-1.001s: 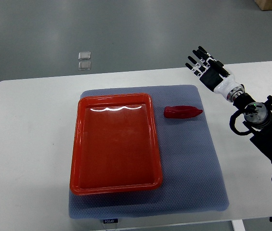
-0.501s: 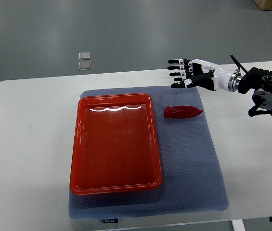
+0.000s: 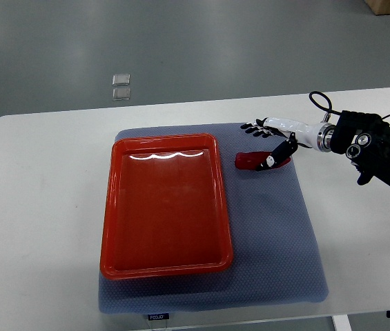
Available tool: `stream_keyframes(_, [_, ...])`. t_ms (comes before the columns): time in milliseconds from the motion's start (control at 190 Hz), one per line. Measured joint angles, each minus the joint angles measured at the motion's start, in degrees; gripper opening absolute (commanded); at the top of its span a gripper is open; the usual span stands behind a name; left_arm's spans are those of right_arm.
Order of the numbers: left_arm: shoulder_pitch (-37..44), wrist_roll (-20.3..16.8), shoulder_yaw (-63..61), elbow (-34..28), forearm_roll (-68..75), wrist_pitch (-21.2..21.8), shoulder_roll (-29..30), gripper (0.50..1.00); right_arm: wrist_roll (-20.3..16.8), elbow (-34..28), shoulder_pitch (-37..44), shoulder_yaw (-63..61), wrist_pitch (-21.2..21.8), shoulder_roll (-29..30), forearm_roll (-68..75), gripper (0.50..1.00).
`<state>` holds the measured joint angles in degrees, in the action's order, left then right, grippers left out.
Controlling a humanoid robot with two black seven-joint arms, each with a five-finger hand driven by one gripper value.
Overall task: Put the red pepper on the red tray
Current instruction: 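Lower the right hand onto the red pepper and close fingers around it, then lift the pepper with the right hand and carry it over the tray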
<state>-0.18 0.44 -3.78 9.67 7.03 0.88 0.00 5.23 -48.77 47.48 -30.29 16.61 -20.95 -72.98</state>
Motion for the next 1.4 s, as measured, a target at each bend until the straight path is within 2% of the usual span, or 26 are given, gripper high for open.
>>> stream_keyframes(142, [0.01,0.07,0.00,-0.10,0.00,0.00,0.00,1.000,0.14,-0.01,-0.63,1.21,-1.98,0.06,-0.64,0.919])
stream_keyframes(216, [0.01,0.08,0.00,-0.18,0.00,0.00,0.00,1.000,0.15,-0.01,-0.77,1.26,-2.24,0.12,-0.68,0.901])
stream_keyframes(490, [0.01,0.09,0.00,-0.35,0.00,0.00,0.00,1.000,0.24,-0.05,-1.06,1.38,-3.22,0.20,-0.91,0.764])
stream_keyframes(648, [0.01,0.09,0.00,-0.35,0.00,0.00,0.00,1.000,1.07,-0.23,-1.22,1.84,-3.34,0.22,-2.42,0.756])
stream_keyframes(674, [0.00,0.09,0.00,-0.35,0.00,0.00,0.00,1.000,1.16,-0.23,-1.23,2.00,-3.41,0.22,-2.54,0.731])
stream_keyframes(896, [0.00,0.09,0.00,-0.43,0.00,0.00,0.00,1.000,2.22,-0.21,-1.32,4.09,-4.97,0.15,-2.87,0.707])
stream_keyframes(901, [0.00,0.09,0.00,-0.44,0.00,0.00,0.00,1.000,2.24,-0.21,-1.32,4.14,-5.00,0.14,-2.87,0.679])
stream_keyframes(933, [0.00,0.09,0.00,-0.44,0.00,-0.01,0.00,1.000,2.36,-0.20,-1.32,4.41,-5.12,0.10,-2.87,0.654])
stream_keyframes(1022, [0.00,0.09,0.00,-0.44,0.00,-0.01,0.00,1.000,2.60,-0.19,-1.32,4.98,-5.53,0.08,-2.87,0.646])
stream_keyframes(1027, [0.00,0.09,0.00,-0.44,0.00,-0.01,0.00,1.000,2.61,-0.19,-1.32,4.99,-5.55,0.08,-2.87,0.591])
stream_keyframes(1048, [0.00,0.09,0.00,-0.44,0.00,-0.02,0.00,1.000,2.63,-0.18,-1.32,5.04,-5.61,0.08,-2.88,0.556])
stream_keyframes(1101, [0.00,0.09,0.00,-0.44,0.00,-0.02,0.00,1.000,2.80,-0.18,-1.32,5.19,-5.69,0.07,-2.88,0.556])
stream_keyframes(1106, [0.00,0.09,0.00,-0.44,0.00,-0.02,0.00,1.000,2.82,-0.18,-1.32,5.21,-5.69,0.07,-2.88,0.500])
stream_keyframes(1401, [0.00,0.09,0.00,-0.53,0.00,-0.02,0.00,1.000,3.38,-0.93,0.36,5.78,-5.41,-1.80,-2.59,0.500])
